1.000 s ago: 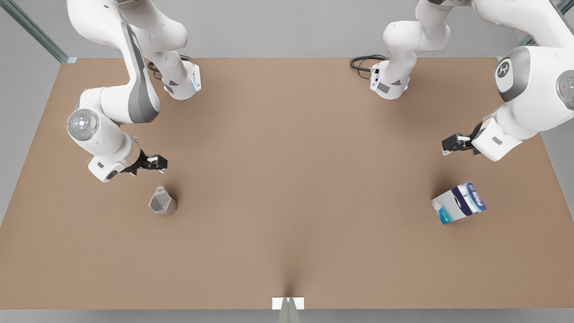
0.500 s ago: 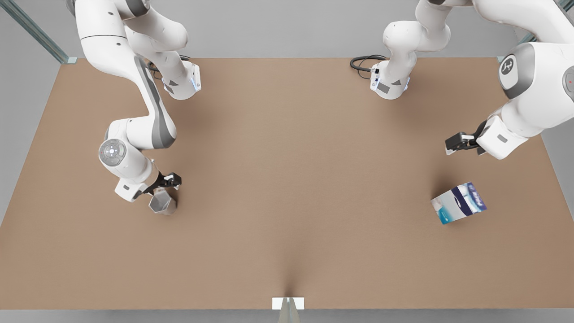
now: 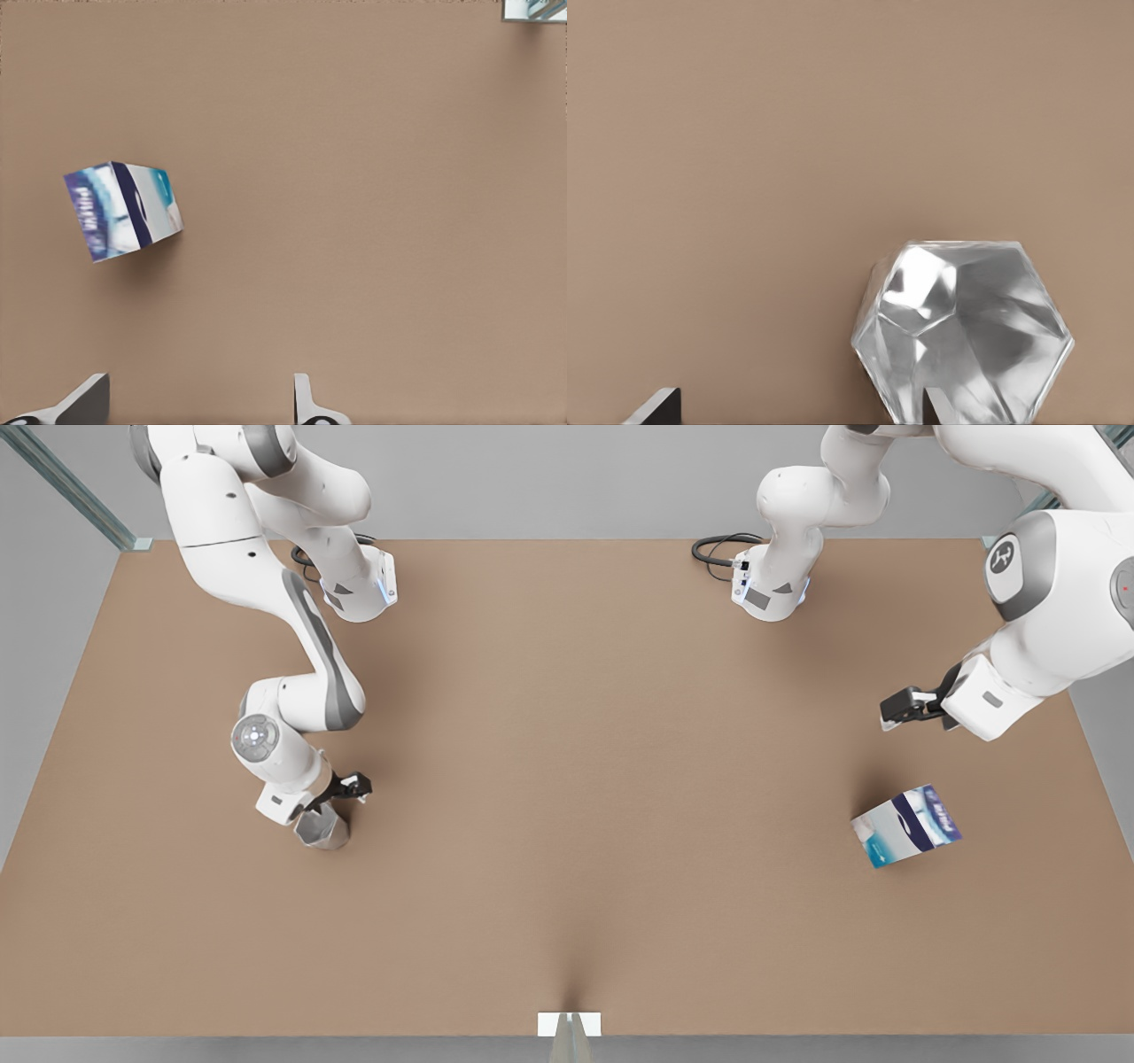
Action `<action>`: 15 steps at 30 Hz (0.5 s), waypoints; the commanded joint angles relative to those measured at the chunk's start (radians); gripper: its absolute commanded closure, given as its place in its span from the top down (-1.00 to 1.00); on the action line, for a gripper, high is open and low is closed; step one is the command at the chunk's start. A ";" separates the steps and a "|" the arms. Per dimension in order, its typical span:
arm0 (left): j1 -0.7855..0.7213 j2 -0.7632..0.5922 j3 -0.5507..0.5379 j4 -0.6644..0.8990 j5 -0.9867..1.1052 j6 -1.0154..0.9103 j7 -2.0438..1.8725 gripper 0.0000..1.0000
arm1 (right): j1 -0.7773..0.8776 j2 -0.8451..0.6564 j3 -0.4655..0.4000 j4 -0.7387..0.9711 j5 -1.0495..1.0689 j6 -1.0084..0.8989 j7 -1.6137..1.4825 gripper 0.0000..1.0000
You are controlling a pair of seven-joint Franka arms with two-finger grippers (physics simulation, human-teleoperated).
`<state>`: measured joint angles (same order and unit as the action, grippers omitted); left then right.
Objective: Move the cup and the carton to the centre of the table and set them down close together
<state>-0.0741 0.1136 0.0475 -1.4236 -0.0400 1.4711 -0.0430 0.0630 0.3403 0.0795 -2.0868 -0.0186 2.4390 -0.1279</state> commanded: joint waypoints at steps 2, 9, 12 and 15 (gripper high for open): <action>0.000 0.001 0.000 0.000 0.000 0.000 0.002 1.00 | 0.001 0.011 -0.001 0.002 0.000 0.002 0.001 1.00; 0.000 0.003 0.003 0.000 0.000 0.002 0.011 1.00 | 0.006 0.031 -0.001 0.019 0.000 0.014 0.001 1.00; 0.002 0.005 0.005 0.000 0.000 0.003 0.014 1.00 | 0.009 0.077 -0.010 0.039 0.002 0.077 0.001 0.60; 0.002 0.006 0.015 0.000 -0.001 0.002 0.015 1.00 | 0.043 0.111 -0.053 0.039 -0.004 0.149 -0.001 0.16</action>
<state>-0.0670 0.1197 0.0629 -1.4236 -0.0408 1.4726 -0.0276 0.1042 0.4518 0.0247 -2.0479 -0.0231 2.5878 -0.1288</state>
